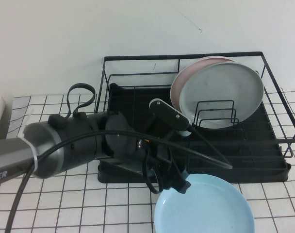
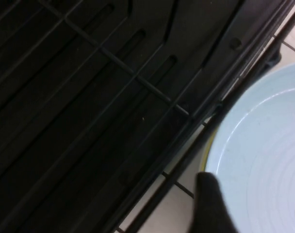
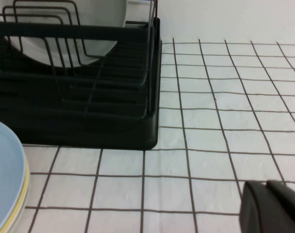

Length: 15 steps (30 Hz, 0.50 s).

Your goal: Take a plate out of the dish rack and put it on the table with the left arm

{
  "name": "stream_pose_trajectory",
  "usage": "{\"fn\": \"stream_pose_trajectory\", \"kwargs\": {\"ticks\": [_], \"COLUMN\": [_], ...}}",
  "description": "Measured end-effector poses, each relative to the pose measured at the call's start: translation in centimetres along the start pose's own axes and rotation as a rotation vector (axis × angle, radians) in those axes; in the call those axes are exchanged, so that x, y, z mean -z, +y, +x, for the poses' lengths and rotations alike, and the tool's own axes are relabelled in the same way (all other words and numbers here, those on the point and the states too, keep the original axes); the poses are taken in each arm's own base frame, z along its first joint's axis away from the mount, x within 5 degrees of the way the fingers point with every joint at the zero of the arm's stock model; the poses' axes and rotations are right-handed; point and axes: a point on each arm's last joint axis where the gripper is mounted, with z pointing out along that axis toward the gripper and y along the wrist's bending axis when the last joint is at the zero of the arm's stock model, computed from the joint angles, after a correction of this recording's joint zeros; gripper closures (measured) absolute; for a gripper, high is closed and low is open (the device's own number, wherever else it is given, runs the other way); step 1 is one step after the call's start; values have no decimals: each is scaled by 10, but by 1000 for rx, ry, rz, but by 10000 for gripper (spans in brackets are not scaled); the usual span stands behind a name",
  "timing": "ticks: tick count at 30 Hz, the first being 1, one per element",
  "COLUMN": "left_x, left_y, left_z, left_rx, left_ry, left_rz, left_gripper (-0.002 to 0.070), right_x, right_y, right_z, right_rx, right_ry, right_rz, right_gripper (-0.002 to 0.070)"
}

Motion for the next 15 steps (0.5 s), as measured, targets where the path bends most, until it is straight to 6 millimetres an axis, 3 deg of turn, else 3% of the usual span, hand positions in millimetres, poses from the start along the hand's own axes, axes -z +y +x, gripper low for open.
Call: {"fn": "stream_pose_trajectory", "kwargs": {"ticks": [2,4,7,10,12,15], "left_x": [0,0,8,28,50,87], "left_y": [0,0,-1,-5,-10,-18], "left_z": [0,0,-3,-8,-14,-23], "left_rx": [0,4,7,-30,-43,-63], "left_ry": [0,1,-19,-54,-104,-204], "left_rz": [0,-2,-9,-19,-24,-36], "left_gripper": [261,253,382,575,633,662], "right_x": [0,0,0,0,0,0], "right_y": [0,0,0,0,0,0], "right_z": [0,0,0,0,0,0], "right_rx": [0,0,0,0,0,0], "right_ry": [0,0,0,0,0,0], "right_rz": [0,0,0,0,0,0], "right_gripper": [680,680,680,680,680,680]}}
